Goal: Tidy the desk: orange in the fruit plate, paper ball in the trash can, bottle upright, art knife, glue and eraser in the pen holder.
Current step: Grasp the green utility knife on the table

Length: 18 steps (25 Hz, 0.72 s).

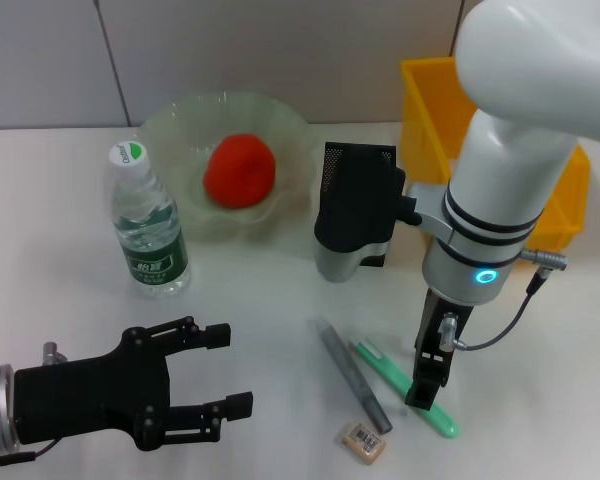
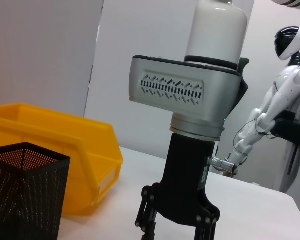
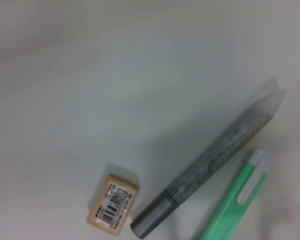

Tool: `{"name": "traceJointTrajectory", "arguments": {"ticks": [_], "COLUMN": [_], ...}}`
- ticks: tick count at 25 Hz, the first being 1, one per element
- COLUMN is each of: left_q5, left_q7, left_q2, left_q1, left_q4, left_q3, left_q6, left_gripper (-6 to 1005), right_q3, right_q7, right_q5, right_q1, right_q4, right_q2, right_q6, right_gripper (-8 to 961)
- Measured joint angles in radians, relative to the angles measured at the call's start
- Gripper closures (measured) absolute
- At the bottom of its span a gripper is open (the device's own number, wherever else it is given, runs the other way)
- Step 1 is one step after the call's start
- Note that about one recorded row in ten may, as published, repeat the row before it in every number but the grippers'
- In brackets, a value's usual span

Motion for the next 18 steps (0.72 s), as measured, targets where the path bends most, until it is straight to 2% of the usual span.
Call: {"name": "traceJointTrajectory", "arguments": {"ticks": [14, 18], "left_q5": [0.000, 0.000], "left_q7": [-0.003, -0.003], "left_q2": [-0.001, -0.001], "left_q1": [0.000, 0.000], "left_q4": [-0.002, -0.002], "left_q3": [0.000, 0.000], "left_q6": [-0.002, -0.002], "left_gripper": [162, 162], "right_q3": [-0.048, -0.093], "right_q7": [0.000, 0.008], "right_q5": [0.039, 0.039], "right_q1": [-0.004, -0.008], "right_q4": [0.002, 0.005], "right_q2": [0.000, 0.000], "right_q6": [0.015, 0.036], "right_gripper": [336, 344]}}
